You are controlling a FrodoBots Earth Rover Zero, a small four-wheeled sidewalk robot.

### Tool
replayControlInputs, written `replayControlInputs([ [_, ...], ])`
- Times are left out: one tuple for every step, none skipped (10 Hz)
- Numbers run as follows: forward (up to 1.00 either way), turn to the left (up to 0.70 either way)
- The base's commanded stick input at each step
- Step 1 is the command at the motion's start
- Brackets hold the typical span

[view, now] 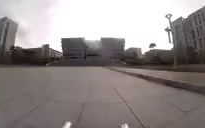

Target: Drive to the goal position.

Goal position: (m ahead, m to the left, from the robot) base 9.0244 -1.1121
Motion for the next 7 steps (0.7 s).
replayControlInputs([
  [1.0, 0.0],
  [1.0, 0.0],
  [1.0, 0.0],
  [1.0, 0.0],
  [1.0, 0.0],
  [1.0, 0.0],
  [1.0, 0.0],
])
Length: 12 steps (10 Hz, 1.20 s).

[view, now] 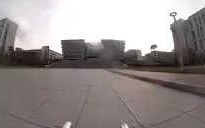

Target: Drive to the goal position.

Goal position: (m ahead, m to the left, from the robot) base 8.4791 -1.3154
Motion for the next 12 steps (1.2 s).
replayControlInputs([
  [1.0, 0.0],
  [1.0, 0.0],
  [1.0, 0.0],
  [1.0, 0.0],
  [1.0, 0.0],
  [1.0, 0.0],
  [1.0, 0.0],
  [1.0, 0.0],
  [1.0, 0.0],
  [1.0, 0.0],
  [1.0, 0.0],
  [1.0, 0.0],
])
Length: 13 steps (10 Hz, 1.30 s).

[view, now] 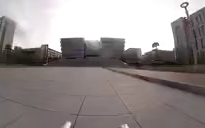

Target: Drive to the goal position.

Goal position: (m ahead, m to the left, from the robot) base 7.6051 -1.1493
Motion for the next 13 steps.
replayControlInputs([
  [1.0, 0.0],
  [1.0, 0.0],
  [1.0, 0.0],
  [1.0, 0.0],
  [1.0, 0.0],
  [1.0, 0.0],
  [1.0, 0.0],
  [1.0, 0.0],
  [1.0, 0.0],
  [1.0, 0.0],
  [1.0, 0.0],
  [1.0, 0.0],
  [1.0, 0.0],
])
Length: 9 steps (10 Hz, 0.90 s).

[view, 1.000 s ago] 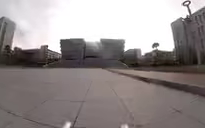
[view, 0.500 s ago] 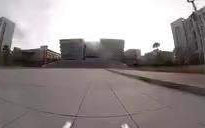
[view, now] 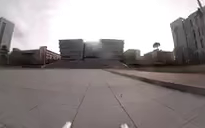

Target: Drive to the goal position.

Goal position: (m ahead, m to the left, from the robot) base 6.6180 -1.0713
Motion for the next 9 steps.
replayControlInputs([
  [1.0, 0.0],
  [1.0, 0.0],
  [1.0, 0.0],
  [1.0, 0.0],
  [1.0, 0.0],
  [1.0, 0.0],
  [1.0, 0.0],
  [1.0, 0.0],
  [1.0, 0.0],
])
